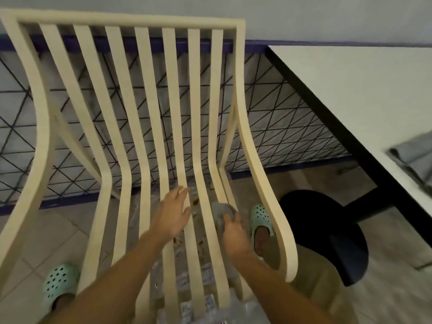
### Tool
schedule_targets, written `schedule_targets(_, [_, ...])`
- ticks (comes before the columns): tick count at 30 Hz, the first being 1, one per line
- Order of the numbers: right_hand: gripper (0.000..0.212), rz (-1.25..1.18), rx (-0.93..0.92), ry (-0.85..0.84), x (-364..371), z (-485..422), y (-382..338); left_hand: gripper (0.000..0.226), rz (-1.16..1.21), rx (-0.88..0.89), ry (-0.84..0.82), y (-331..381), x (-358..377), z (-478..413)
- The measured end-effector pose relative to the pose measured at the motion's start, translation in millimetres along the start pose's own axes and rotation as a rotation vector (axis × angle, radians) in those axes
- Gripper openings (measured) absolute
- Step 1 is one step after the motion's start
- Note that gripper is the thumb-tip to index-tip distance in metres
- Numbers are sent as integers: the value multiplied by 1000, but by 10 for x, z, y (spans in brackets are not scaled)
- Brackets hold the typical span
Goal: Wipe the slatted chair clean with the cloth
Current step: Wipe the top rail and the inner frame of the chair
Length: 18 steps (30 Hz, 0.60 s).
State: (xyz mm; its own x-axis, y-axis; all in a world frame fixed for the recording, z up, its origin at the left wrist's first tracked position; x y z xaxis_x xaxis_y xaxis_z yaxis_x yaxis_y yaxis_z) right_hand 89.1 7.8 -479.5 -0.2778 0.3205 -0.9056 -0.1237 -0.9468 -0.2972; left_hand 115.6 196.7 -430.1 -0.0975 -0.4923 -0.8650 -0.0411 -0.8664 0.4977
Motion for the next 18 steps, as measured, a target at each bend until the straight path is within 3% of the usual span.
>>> schedule_targets(5, [57,-16,41,12,109,733,209,60,-46,-157,-205,-176,698,958])
schedule_targets(7, [61,0,59,-33,216,1013,247,67,-78,-143,-177,-228,860,1162])
schedule_targets(11, [64,101,-62,113,306,1211,251,72,-133,-164,-54,-203,928,1208])
schedule_targets(16, [66,191,-116,103,310,662,59,62,-102,-196,-1,-190,963,1228])
schedule_targets(18, [68,185,-102,9,262,443,-37,61,-90,-177,5,-196,981,1229])
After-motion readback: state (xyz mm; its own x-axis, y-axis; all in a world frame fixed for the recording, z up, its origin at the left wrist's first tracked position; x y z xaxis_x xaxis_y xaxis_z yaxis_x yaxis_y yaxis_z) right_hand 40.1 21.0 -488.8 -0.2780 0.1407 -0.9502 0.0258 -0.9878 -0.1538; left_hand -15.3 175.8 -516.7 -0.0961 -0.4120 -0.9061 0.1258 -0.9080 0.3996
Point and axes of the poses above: each hand's wrist, its own z-axis away from the middle knuckle, its own x-axis out of the palm, y = z × x, the point moved 3 cm from there along -z, towards the middle knuckle, and after that the axes turned 3 degrees about y, right-handed, at the moved point
